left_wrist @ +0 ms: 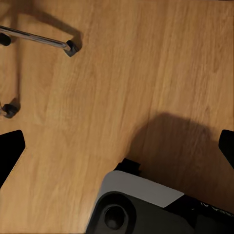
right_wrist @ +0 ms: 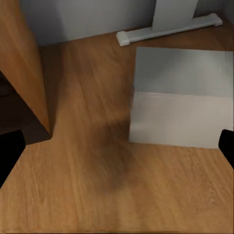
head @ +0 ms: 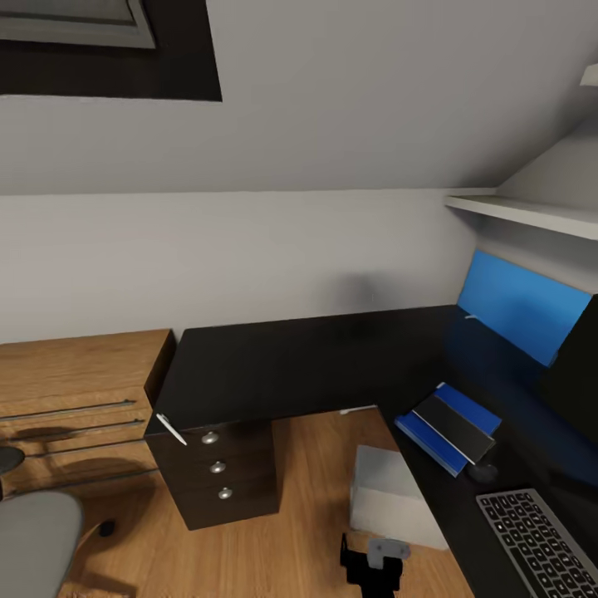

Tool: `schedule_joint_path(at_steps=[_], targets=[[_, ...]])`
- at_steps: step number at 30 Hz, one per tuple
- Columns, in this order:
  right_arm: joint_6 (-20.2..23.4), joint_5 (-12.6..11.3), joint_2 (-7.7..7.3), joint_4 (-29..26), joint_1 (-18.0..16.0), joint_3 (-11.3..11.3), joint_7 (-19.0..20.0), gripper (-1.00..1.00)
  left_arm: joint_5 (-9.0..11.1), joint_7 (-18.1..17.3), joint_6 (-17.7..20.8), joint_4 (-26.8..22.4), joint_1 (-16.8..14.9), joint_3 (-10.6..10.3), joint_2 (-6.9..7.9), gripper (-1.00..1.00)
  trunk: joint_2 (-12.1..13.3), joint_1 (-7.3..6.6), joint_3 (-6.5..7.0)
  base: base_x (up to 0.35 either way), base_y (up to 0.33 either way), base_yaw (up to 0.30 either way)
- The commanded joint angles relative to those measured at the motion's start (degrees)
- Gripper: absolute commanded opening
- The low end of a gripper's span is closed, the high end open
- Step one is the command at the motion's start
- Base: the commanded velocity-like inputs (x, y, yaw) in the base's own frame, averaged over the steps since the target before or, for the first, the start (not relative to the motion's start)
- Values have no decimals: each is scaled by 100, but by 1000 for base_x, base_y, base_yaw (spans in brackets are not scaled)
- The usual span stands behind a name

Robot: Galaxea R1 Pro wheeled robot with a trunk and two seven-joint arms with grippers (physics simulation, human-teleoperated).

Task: In the bedroom, organize the workspace by keeping the computer under the desk, ensuring the monitor is on the desk, placing the keyboard on the desk next to the monitor, placing the mouse on the desk next to the keyboard, moving the folder from the swivel chair onto the desk next to the mouse, stacking the notebook on top of the folder with the pen on top of the notebook, and positioning the swivel chair next to the desk.

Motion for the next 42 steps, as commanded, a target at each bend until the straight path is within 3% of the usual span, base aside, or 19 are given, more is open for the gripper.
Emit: schedule_joint_path(at_steps=[1, 5, 42], targets=[[-65, -125, 121, 202, -4, 46, 137, 100, -58, 16, -102, 25, -8, -48, -5, 100, -6, 1, -10, 0, 0, 261], [-172, -165, 191, 365, -4, 43, 256, 100, -111, -1, -165, 44, -8, -57, -13, 100, -6, 1, -21, 0, 0, 240], [-448, -199, 203, 490, -3, 41, 290, 100, -117, -10, -181, 58, -8, -54, -7, 100, -6, 1, -27, -2, 6, 15]])
